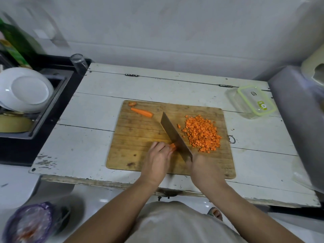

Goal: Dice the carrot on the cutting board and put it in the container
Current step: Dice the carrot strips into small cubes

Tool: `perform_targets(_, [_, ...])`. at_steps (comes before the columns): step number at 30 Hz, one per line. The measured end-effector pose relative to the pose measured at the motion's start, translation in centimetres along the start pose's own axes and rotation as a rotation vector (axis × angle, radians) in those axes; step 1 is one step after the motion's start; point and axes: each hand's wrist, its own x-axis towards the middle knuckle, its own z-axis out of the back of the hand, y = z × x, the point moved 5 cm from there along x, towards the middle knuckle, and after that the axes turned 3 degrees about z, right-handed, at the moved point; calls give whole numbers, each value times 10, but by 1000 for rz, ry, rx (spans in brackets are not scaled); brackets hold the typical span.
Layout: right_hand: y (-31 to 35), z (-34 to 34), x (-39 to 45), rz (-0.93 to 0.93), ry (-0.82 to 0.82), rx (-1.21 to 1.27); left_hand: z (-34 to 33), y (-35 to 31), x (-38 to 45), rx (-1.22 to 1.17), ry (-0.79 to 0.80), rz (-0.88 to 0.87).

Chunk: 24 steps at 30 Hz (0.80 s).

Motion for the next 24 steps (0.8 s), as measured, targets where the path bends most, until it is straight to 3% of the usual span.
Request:
perform_targets(7, [-17,17,-13,-32,-62,108,1,4,-2,8,27,-23])
perform_targets(14, [-14,2,-35,22,62,17,3,2,-2,7,36,-24])
perform_targets(19, [4,-3,-10,14,6,-80,2,3,-2,14,21,-38])
perform_targets(24, [-6,9,-1,-21,-48,82,6,2,-5,-2,1,-33])
